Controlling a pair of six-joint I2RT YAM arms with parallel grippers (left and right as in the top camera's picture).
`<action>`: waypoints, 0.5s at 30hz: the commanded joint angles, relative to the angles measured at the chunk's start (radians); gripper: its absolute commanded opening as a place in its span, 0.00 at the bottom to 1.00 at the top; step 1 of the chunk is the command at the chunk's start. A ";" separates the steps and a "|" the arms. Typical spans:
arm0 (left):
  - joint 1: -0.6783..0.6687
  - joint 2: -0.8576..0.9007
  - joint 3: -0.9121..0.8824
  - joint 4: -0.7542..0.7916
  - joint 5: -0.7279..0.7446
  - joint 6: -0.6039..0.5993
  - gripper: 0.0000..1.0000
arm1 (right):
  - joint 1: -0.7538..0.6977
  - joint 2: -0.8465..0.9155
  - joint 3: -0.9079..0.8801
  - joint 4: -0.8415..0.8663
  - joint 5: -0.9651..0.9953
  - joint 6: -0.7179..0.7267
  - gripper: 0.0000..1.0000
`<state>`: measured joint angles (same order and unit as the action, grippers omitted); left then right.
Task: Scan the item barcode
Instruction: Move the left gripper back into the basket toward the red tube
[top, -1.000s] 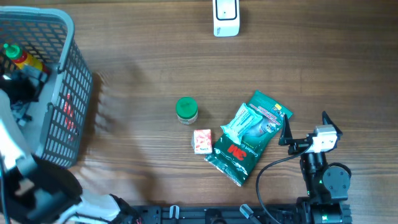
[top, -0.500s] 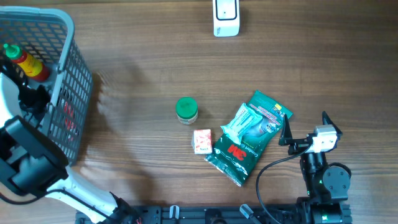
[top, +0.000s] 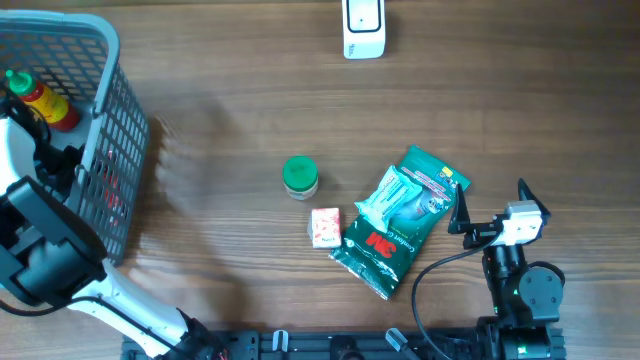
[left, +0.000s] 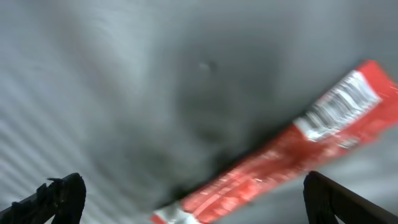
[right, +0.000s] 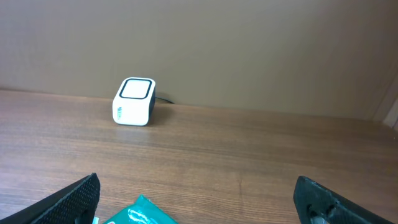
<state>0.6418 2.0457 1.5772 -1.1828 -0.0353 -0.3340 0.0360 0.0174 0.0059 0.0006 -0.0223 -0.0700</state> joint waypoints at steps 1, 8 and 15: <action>0.004 0.015 -0.007 -0.001 -0.085 0.008 1.00 | 0.003 -0.006 -0.001 0.003 -0.006 -0.008 1.00; -0.010 0.016 -0.008 0.002 0.043 0.099 1.00 | 0.003 -0.006 -0.001 0.003 -0.006 -0.007 1.00; -0.046 0.020 -0.008 0.010 0.004 0.140 1.00 | 0.003 -0.006 -0.001 0.003 -0.006 -0.007 1.00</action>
<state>0.6189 2.0457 1.5772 -1.1740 -0.0059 -0.2405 0.0360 0.0174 0.0059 0.0006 -0.0223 -0.0700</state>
